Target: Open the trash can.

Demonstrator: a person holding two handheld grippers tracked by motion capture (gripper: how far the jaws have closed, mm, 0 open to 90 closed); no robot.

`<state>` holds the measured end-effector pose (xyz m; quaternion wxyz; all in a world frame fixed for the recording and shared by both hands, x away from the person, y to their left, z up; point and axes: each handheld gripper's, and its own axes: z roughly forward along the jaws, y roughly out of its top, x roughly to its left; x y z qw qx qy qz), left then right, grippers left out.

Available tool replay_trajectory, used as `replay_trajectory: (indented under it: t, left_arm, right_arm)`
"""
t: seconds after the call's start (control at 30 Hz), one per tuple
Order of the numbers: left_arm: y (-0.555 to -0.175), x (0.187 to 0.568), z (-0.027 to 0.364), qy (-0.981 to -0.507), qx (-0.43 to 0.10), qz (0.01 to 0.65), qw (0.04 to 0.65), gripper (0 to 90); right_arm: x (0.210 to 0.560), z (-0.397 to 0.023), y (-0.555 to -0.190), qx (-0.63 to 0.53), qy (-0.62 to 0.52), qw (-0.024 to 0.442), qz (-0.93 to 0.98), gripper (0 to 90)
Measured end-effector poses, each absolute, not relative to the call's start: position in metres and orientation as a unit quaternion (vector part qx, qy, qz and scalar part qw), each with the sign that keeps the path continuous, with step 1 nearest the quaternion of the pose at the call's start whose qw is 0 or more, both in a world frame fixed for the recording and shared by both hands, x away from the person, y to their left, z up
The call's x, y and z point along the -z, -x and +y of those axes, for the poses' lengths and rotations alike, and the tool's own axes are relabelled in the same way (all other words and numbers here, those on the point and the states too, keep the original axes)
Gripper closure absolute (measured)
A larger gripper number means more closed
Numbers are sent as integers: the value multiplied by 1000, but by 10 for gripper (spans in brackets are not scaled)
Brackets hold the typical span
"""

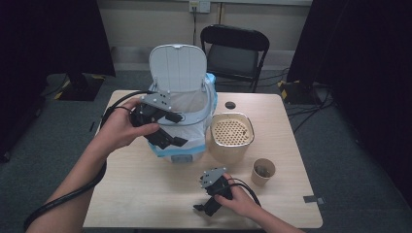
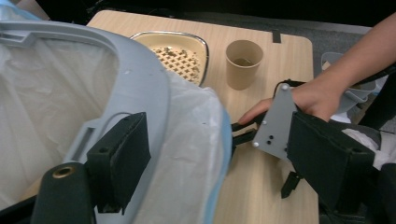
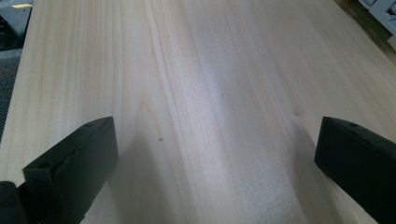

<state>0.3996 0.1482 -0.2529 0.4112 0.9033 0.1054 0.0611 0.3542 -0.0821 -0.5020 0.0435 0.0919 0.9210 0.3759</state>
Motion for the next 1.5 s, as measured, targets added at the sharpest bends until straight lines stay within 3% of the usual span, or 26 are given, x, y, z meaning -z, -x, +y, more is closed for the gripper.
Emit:
replay_trajectory:
  t: [0.7, 1.5]
  left_arm:
    - [-356, 312, 146, -895, -18, 90, 436, 200]
    - [-331, 417, 155, -904, 29, 110, 413, 199]
  right_arm:
    - [502, -81, -356, -380, -83, 45, 920, 0]
    - [502, -81, -355, -380, -87, 43, 920, 0]
